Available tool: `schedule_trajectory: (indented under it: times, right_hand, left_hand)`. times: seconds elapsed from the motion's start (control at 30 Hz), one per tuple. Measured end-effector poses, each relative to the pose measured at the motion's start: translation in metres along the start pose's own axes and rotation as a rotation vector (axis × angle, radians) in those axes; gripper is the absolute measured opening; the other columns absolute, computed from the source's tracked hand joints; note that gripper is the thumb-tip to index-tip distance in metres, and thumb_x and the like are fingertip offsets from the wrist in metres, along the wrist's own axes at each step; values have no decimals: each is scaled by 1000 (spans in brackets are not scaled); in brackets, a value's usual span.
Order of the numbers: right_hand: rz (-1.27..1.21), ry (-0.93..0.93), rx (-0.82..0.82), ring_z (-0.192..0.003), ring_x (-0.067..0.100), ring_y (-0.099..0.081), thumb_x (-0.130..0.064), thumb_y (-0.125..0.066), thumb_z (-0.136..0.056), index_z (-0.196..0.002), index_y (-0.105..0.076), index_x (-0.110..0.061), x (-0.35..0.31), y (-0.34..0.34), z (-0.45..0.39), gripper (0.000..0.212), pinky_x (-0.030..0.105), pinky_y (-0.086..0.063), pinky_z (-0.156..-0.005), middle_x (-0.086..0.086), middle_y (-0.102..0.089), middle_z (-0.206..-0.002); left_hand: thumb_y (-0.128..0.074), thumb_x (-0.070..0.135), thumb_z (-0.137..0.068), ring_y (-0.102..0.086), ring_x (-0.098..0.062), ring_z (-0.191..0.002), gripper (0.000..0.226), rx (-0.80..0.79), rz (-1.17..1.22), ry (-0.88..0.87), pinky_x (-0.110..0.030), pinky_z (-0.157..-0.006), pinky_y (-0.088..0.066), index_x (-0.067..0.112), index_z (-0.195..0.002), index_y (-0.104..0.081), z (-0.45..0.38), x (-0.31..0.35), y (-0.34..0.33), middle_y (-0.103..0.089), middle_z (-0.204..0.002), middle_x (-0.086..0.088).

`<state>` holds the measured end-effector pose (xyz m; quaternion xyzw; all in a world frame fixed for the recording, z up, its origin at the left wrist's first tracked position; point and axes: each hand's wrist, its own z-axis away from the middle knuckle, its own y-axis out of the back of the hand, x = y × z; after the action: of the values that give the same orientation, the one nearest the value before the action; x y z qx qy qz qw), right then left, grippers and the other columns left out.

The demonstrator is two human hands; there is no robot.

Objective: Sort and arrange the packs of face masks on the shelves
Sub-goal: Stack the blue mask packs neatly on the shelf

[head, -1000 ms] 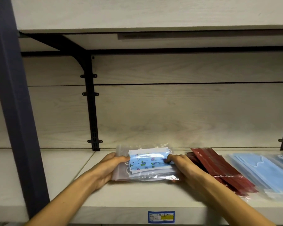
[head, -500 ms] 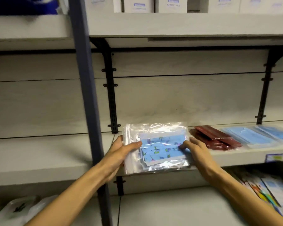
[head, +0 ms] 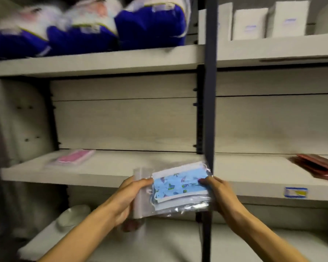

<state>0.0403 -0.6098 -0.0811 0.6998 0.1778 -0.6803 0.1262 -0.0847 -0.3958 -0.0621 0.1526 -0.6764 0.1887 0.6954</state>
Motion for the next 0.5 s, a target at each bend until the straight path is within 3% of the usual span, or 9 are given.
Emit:
schedule_trajectory:
  times: [0.1, 0.2, 0.33, 0.43, 0.5]
  right_hand:
    - [-11, -88, -103, -62, 21, -60, -35, -70, -85, -102, -73, -9, 1, -61, -17, 31, 27, -43, -47, 11, -72, -82]
    - [39, -24, -148, -67, 19, -61, -35, -71, -86, -105, -71, -11, 0, -111, -45, 30, 26, -46, -49, 11, -73, -89]
    - [104, 9, -165, -68, 19, -59, -35, -70, -88, -111, -65, -9, -13, -173, -110, 35, 23, -44, -49, 9, -68, -90]
    - [98, -71, -196, -60, 19, -55, -42, -75, -82, -111, -66, -7, -22, -210, -167, 46, 21, -44, -48, 6, -62, -76]
    - [92, -141, -197, -61, 20, -57, -42, -79, -76, -113, -65, -8, -22, -231, -203, 52, 23, -45, -49, 7, -61, -77]
  left_hand:
    - [-67, 18, -92, -74, -27, -74, 26, 130, -11, 50, -31, -61, -60, 4, -113, -67, -9, 5, 57, -77, -95, -16]
    - [-63, 18, -95, -71, -26, -66, 21, 205, 17, 90, -30, -54, -60, 3, -108, -68, -26, 11, 102, -76, -89, -18]
    - [-59, 16, -97, -70, -31, -84, 24, 287, 125, 99, -38, -77, -59, 0, -113, -67, -71, 17, 148, -74, -105, -23]
    - [-55, 11, -99, -70, -30, -82, 15, 336, 187, 90, -36, -67, -61, 1, -106, -64, -114, 23, 170, -73, -100, -21]
    - [-54, 9, -100, -70, -35, -95, 13, 385, 253, 82, -44, -83, -60, 1, -105, -63, -146, 28, 182, -71, -107, -24]
